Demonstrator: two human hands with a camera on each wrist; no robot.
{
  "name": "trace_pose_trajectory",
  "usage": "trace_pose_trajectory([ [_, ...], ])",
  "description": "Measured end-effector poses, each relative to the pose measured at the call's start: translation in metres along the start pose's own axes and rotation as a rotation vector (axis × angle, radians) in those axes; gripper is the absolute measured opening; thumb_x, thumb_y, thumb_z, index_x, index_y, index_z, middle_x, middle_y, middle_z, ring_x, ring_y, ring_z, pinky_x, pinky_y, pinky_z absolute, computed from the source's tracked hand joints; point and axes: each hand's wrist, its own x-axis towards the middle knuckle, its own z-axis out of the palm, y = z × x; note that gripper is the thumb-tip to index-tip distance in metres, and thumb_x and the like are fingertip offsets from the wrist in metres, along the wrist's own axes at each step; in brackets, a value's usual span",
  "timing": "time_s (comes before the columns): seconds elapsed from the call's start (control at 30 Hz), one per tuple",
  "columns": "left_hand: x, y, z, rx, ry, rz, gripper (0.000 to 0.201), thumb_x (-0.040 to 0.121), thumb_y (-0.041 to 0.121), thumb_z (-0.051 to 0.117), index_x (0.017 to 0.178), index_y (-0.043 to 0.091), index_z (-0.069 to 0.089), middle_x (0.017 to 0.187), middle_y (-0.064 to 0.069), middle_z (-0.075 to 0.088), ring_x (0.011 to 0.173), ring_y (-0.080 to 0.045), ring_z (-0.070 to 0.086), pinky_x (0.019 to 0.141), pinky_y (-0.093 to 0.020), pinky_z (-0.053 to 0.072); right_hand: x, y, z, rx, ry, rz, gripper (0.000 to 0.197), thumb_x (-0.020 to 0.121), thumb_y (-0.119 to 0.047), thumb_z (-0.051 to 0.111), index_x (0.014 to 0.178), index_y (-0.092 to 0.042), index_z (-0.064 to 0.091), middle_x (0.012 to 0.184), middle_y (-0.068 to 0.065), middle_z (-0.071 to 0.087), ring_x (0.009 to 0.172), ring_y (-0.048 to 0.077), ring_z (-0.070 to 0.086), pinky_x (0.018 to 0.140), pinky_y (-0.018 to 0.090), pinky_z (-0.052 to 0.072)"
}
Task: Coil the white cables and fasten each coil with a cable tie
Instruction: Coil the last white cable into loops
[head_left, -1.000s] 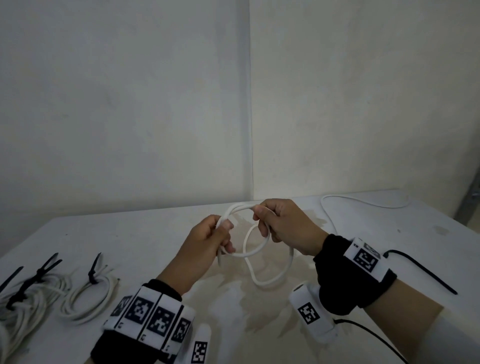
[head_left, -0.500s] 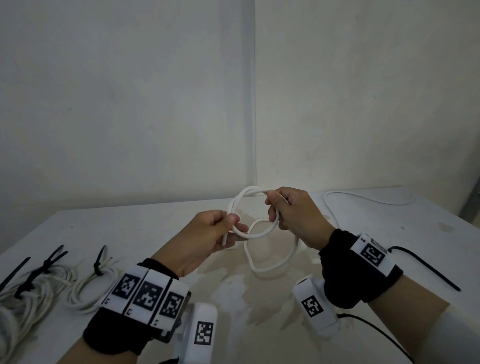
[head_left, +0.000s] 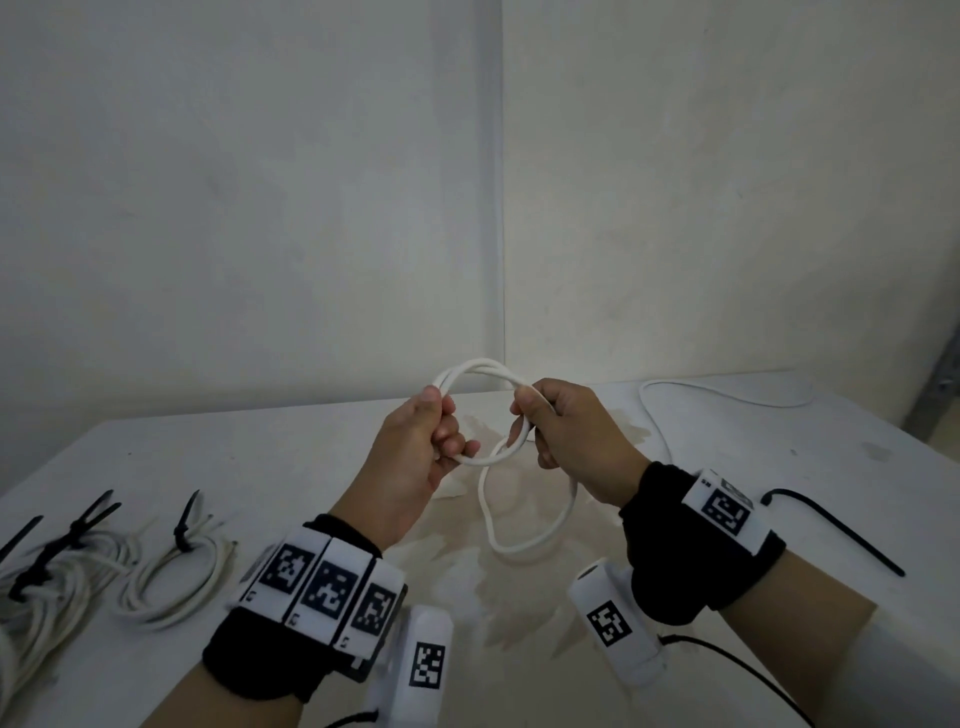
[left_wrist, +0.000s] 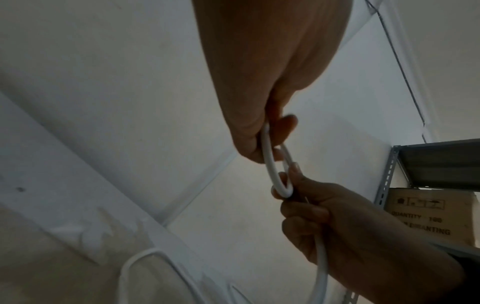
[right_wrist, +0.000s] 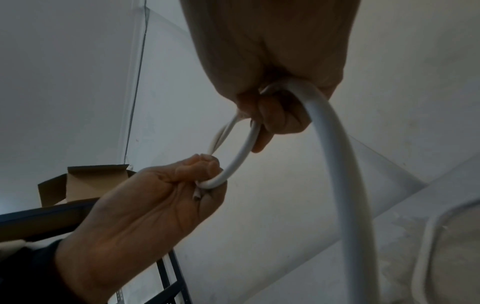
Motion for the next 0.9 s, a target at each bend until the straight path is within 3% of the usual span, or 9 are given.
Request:
trace_pose_trajectory([
  [0.1, -0.001, -0.006, 0.000, 0.049, -0.030, -0.021, 0.036, 0.101, 0.022, 0.026, 0.073, 0.010, 0.045, 0.043, 0.008, 0.038, 0.040, -0.006, 0.042, 0.064, -0.025, 0.053, -0.002, 0.004, 0.000, 0.003, 0.014, 0.010, 0.029, 0.098, -0.023, 0.041, 0.074, -0.010, 0.051, 0.063, 0.005, 0.062, 0.032, 0.006, 0.034, 0.038, 0.018, 0.033],
  [0.3, 0.007, 0.004, -0.012, -0.069, 0.102, 0.091, 0.035, 0.101, 0.022, 0.028, 0.070, 0.013, 0.042, 0.040, 0.010, 0.033, 0.036, -0.003, 0.032, 0.060, -0.024, 0.039, -0.007, 0.009, -0.004, -0.103, -0.091, 0.000, 0.021, 0.094, -0.030, 0.048, 0.083, -0.013, 0.054, 0.057, -0.004, 0.057, 0.040, 0.005, 0.035, 0.043, 0.018, 0.033],
  [0.43, 0.011, 0.017, -0.032, -0.117, 0.175, 0.138, 0.036, 0.101, 0.022, 0.029, 0.069, 0.014, 0.043, 0.040, 0.011, 0.033, 0.035, -0.003, 0.031, 0.059, -0.024, 0.036, -0.006, 0.026, -0.024, -0.244, -0.066, -0.032, 0.005, 0.094, -0.018, 0.050, 0.090, -0.016, 0.051, 0.054, -0.011, 0.045, 0.045, 0.001, 0.043, 0.052, 0.016, 0.037],
  [0.53, 0.011, 0.019, -0.044, -0.111, 0.221, 0.163, 0.036, 0.101, 0.023, 0.030, 0.069, 0.014, 0.044, 0.039, 0.011, 0.034, 0.035, -0.003, 0.031, 0.059, -0.024, 0.036, 0.000, 0.034, -0.040, -0.285, 0.040, -0.055, 0.005, 0.094, -0.013, 0.049, 0.098, -0.010, 0.047, 0.055, -0.003, 0.041, 0.042, 0.003, 0.049, 0.048, 0.013, 0.036],
  [0.6, 0.011, 0.018, -0.048, -0.109, 0.245, 0.188, 0.036, 0.101, 0.024, 0.030, 0.070, 0.014, 0.044, 0.039, 0.012, 0.034, 0.035, -0.003, 0.032, 0.060, -0.024, 0.037, 0.007, 0.035, -0.047, -0.374, 0.127, -0.092, 0.006, 0.093, -0.017, 0.051, 0.095, -0.013, 0.046, 0.059, 0.000, 0.045, 0.049, 0.008, 0.051, 0.048, 0.013, 0.036],
  [0.7, 0.011, 0.022, -0.051, -0.120, 0.264, 0.228, 0.035, 0.101, 0.024, 0.030, 0.069, 0.015, 0.043, 0.039, 0.012, 0.034, 0.036, -0.004, 0.032, 0.060, -0.023, 0.037, 0.017, 0.036, -0.051, -0.513, 0.173, -0.109, 0.007, 0.094, -0.021, 0.049, 0.091, -0.017, 0.045, 0.064, -0.001, 0.048, 0.065, 0.025, 0.053, 0.061, 0.027, 0.040],
  [0.8, 0.012, 0.028, -0.055, -0.099, 0.288, 0.266, 0.035, 0.101, 0.023, 0.029, 0.069, 0.016, 0.042, 0.039, 0.012, 0.034, 0.036, -0.003, 0.032, 0.061, -0.021, 0.037, 0.022, 0.036, -0.046, -0.677, 0.135, -0.149, 0.011, 0.096, -0.021, 0.044, 0.096, -0.012, 0.050, 0.070, 0.004, 0.050, 0.071, 0.030, 0.050, 0.068, 0.035, 0.038],
  [0.9, 0.014, 0.027, -0.057, -0.009, 0.292, 0.305, 0.035, 0.100, 0.020, 0.028, 0.068, 0.016, 0.041, 0.039, 0.011, 0.035, 0.037, -0.003, 0.032, 0.062, -0.021, 0.037, 0.024, 0.035, -0.025, -0.967, -0.026, -0.238, 0.023, 0.098, -0.017, 0.039, 0.105, -0.002, 0.055, 0.095, 0.017, 0.055, 0.087, 0.031, 0.053, 0.073, 0.035, 0.036],
])
